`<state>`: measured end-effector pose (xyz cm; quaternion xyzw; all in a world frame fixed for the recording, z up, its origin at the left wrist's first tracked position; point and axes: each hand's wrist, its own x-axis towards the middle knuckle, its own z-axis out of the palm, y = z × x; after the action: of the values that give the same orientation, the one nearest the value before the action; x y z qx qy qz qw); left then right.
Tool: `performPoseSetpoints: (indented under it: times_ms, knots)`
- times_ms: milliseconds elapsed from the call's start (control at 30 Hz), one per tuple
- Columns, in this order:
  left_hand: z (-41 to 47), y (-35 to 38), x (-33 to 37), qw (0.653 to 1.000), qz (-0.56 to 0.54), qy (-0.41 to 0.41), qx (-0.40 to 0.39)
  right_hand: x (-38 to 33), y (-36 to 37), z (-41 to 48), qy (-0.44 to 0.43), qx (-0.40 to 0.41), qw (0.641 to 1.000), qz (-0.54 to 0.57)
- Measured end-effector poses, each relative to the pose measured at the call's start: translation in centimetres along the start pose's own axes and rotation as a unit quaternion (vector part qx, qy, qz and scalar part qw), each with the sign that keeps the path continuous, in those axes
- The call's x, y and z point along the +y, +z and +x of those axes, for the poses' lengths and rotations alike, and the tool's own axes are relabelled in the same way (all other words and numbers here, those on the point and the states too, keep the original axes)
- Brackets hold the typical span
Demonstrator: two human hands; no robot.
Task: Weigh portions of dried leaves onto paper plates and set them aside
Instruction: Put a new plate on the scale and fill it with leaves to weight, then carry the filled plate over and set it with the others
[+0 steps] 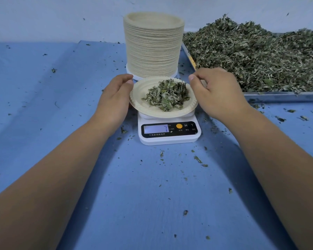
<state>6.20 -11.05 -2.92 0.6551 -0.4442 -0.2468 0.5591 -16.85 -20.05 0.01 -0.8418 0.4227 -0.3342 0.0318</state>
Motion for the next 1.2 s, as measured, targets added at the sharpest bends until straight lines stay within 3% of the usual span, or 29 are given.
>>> performPoseSetpoints:
  times_ms: [100,300,400,533,667,867,1067,1200]
  knots:
    - [0.0,0.3,0.1,1.000,0.022,0.002,0.004,0.2,0.1,-0.1,0.000,-0.034,0.999,-0.040]
    - [-0.1,0.9,0.6,0.999,0.020,-0.027,-0.013,0.1,0.5,-0.1,0.019,-0.074,0.997,-0.013]
    - [0.0,1.2,1.2,0.994,-0.060,-0.089,0.005,-0.6,0.3,-0.2,0.022,-0.085,0.996,0.017]
    - [-0.2,0.1,3.1,0.952,-0.241,-0.172,0.076,-2.9,0.2,-0.4,0.015,-0.087,0.993,0.073]
    - [-0.6,-3.6,3.6,0.932,-0.275,-0.193,0.138,-6.3,0.3,-0.8,0.011,-0.095,0.981,0.170]
    - [-3.6,-11.1,2.9,0.917,-0.280,-0.202,0.202,-12.8,2.1,-1.5,-0.054,-0.185,0.955,0.227]
    - [-7.0,-21.6,1.1,0.905,-0.256,-0.186,0.285,-21.4,6.2,-1.0,-0.191,-0.289,0.916,0.204]
    - [-9.7,-29.5,-1.3,0.879,-0.259,-0.191,0.352,-28.6,9.7,-1.2,-0.265,-0.311,0.889,0.208]
